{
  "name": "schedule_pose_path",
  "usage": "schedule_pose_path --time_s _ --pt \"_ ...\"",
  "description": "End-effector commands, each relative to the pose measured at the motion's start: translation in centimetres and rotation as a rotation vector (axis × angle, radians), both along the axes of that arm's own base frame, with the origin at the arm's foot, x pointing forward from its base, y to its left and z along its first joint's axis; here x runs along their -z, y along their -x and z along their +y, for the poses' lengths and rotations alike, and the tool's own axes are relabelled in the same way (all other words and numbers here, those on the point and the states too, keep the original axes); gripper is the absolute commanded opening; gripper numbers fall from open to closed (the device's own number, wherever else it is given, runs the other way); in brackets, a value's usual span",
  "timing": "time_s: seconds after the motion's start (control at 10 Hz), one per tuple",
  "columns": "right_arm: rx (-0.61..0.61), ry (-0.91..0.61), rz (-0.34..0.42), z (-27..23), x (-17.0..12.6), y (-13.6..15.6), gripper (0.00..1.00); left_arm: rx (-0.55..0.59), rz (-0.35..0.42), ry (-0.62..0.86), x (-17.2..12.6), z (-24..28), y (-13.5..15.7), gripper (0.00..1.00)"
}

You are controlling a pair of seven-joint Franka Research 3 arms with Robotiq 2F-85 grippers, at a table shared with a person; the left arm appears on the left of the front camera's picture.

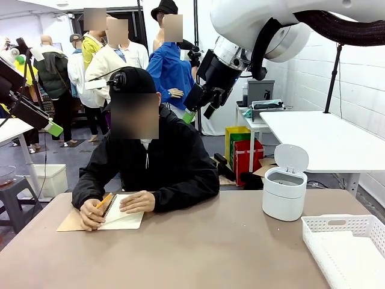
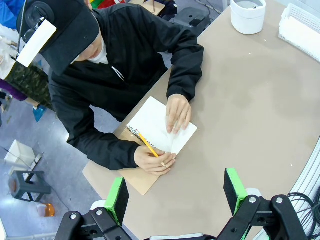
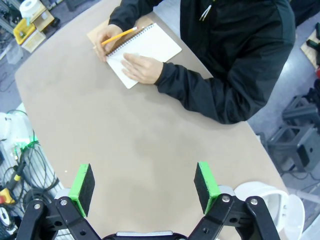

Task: Sort the paper based on its condition.
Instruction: If a person hands you a paper, place it in the Organizing basket , and if it's crumpled, put it in the Trash can.

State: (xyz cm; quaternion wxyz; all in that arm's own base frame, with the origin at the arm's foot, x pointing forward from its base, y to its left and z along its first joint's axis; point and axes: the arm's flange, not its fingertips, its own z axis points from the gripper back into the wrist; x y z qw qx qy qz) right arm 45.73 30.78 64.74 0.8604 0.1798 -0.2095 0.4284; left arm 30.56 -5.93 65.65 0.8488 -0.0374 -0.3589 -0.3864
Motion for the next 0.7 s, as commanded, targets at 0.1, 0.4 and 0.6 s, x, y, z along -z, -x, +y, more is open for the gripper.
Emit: schedule_pose_path --time_s 0.1,0.4,0.6 --pt "0.002 -0.011 0.008 -0.12 -0.07 -0.04 1.00 0.001 0.000 0.001 -0.03 0.01 0.01 1.00" --pt "0.002 -0.011 0.008 -0.12 -0.07 -0.04 1.00 0.001 0.000 0.001 -0.03 0.01 0.01 1.00" --pt "0.002 -0.011 0.008 -0.12 -0.07 -0.04 1.00 0.001 0.000 0.001 -0.03 0.01 0.01 1.00"
